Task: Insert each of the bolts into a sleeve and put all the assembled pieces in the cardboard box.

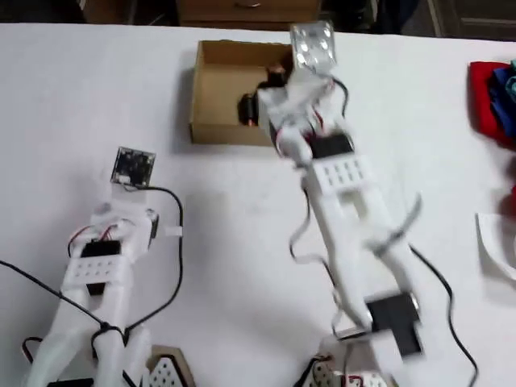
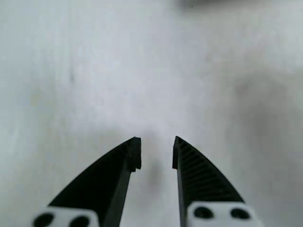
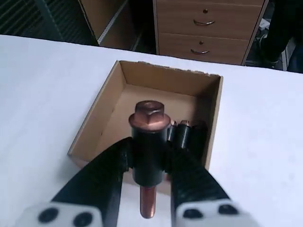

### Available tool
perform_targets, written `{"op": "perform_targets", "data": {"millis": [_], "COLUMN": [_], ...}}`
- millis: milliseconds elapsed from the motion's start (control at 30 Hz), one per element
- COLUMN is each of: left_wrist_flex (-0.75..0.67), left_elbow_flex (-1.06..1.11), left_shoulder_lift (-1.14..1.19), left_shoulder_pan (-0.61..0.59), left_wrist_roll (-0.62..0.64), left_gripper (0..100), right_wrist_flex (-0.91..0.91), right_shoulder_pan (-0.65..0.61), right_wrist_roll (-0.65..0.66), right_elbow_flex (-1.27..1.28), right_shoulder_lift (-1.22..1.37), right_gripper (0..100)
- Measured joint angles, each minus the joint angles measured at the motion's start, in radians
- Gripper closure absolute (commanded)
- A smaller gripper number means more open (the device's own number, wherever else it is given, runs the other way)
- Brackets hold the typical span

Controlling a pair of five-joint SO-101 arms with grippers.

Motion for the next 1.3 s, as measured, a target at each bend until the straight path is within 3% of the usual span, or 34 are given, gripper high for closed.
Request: {"op": "perform_targets", "data": {"millis": [267, 500, 633, 1300], "left_wrist_flex": [-0.003, -0.003, -0.003, -0.003], "left_elbow_flex": [0.0, 0.0, 0.0, 0.009], "left_shoulder_lift": [0.0, 0.0, 0.0, 0.0], "left_shoulder_pan": [0.0, 0.002, 0.002, 0.0], "left_wrist_roll": [0.0, 0.0, 0.0, 0.0], "left_gripper": [87, 87, 87, 87], "right_wrist_flex": [0.199, 0.347, 0.356, 0.344], "right_shoulder_pan": [0.0, -0.04, -0.074, -0.074], "right_wrist_roll": [-0.123, -0.133, -0.133, -0.133], "right_elbow_flex": [-0.664, -1.287, -1.504, -1.554], "right_shoulder_lift": [0.549, 1.008, 1.203, 1.316], "right_gripper": [97.5, 97.5, 97.5, 97.5]}}
